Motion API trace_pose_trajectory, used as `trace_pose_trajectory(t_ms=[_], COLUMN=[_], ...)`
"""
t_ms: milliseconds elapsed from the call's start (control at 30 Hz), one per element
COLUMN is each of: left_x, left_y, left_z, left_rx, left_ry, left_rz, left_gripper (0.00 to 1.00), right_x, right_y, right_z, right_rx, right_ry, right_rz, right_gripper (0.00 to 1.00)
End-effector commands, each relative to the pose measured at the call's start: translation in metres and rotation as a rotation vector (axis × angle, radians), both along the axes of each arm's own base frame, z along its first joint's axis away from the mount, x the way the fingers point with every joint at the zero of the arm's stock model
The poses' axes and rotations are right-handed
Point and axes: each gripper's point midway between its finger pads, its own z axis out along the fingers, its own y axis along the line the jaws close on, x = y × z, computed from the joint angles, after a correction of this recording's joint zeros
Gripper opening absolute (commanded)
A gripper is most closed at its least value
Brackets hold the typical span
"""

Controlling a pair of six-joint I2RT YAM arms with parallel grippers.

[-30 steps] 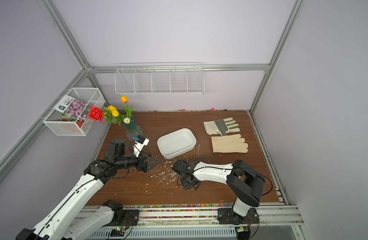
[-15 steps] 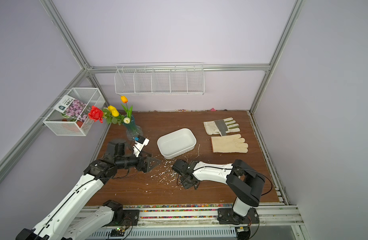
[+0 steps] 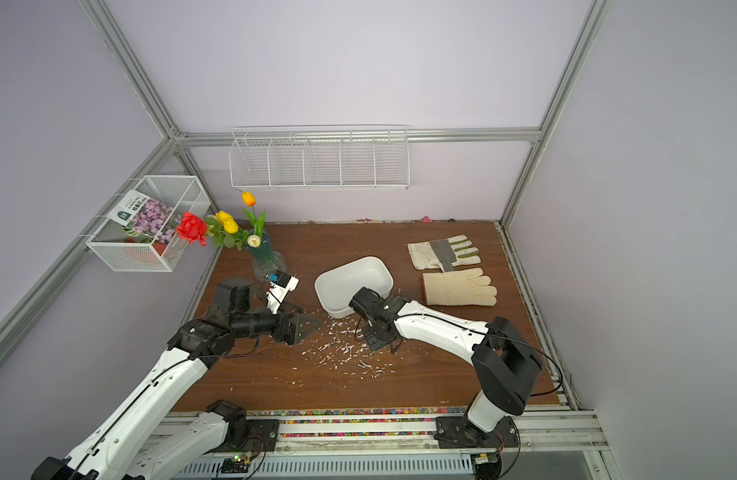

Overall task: Put the screws on the desktop into the storage box
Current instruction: Place the screw in the storage box.

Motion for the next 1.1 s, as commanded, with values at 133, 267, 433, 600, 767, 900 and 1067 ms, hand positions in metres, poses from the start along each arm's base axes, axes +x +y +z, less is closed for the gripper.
trace_pose_trajectory(t_ms=[133,267,433,600,767,900,1067], left_x=[0.003,0.004,0.005,0.005,0.005,0.005,0.007], left_y=[0.004,0.005,0.004,0.004,0.004,0.004,0.004], left_z=[-0.010,-0.012,-0.016,-0.015,-0.016,-0.017,-0.019], left_rx=[0.027,0.035,0.038,0.035,0.036,0.040,0.042], left_ry=[0.012,0.015,0.027,0.028,0.029,0.031,0.037], left_rz=[0.030,0.039,0.037,0.035,0.035,0.040,0.047], left_gripper=[1.00,1.00,1.00,1.00,1.00,1.00,1.00], right_x=[0.062,0.096,0.125,0.140,0.143,0.145,0.146], right_y=[0.015,0.031,0.043,0.045,0.040,0.038,0.035], right_z=[0.056,0.057,0.042,0.028,0.020,0.016,0.016], right_rx=[0.051,0.096,0.114,0.116,0.102,0.098,0.096], right_ry=[-0.089,-0.081,-0.061,-0.042,-0.031,-0.026,-0.029], right_rz=[0.044,0.044,0.035,0.023,0.015,0.012,0.009], right_gripper=[0.16,0.17,0.17,0.18,0.19,0.21,0.28])
